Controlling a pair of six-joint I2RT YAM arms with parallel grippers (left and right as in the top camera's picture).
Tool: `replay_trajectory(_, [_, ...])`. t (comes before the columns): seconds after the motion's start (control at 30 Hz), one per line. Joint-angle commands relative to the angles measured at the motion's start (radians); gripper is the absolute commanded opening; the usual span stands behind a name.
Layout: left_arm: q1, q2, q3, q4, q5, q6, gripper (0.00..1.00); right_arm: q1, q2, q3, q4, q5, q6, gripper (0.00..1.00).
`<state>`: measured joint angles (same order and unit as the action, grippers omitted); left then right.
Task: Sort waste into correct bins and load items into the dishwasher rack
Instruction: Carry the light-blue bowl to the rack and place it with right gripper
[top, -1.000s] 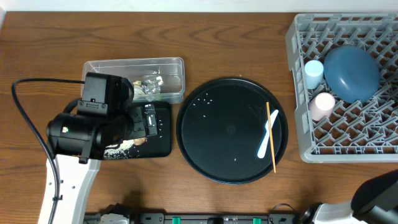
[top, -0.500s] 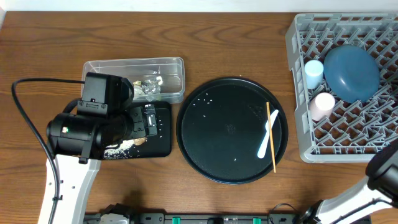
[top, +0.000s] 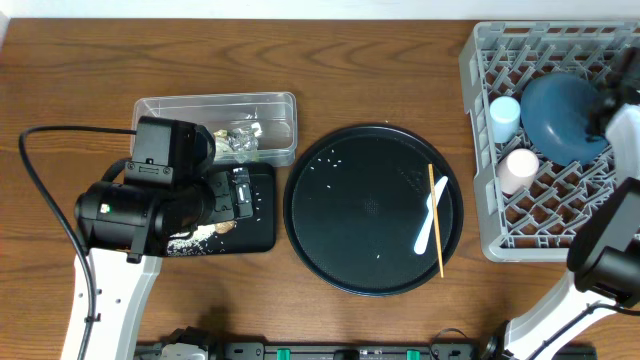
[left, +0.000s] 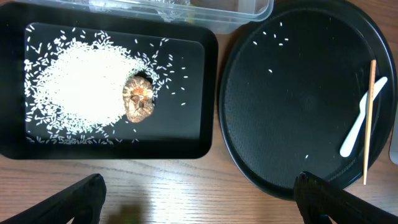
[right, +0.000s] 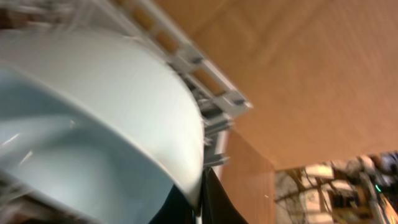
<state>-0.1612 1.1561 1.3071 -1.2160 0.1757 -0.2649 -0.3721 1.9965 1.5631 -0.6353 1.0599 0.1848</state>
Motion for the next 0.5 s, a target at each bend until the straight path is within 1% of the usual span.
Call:
replay_trajectory(0.0, [-0.002,0.000,0.005,-0.003,-0.012,0.002,0.98,0.037,0.018,0.006,-0.004,-0.047,-0.025,0.01])
replay_trajectory(0.1, [-0.002,0.000,0.005,-0.003,-0.012,0.002,0.98,0.047,0.018,0.006,0.013,-0.044,-0.027,0.01])
replay_trajectory(0.2, [-0.002,0.000,0.005,-0.003,-0.012,0.002,0.98,0.044,0.016,0.007,0.025,-0.037,-0.070,0.01])
replay_trajectory(0.37, [-0.002,0.000,0.005,-0.003,-0.012,0.002,0.98,0.046,0.015,0.007,0.014,-0.061,-0.071,0.01])
replay_trajectory(0.47, [-0.002,0.000,0.005,-0.003,-0.012,0.002,0.98,0.037,0.009,0.009,0.029,-0.018,-0.071,0.01])
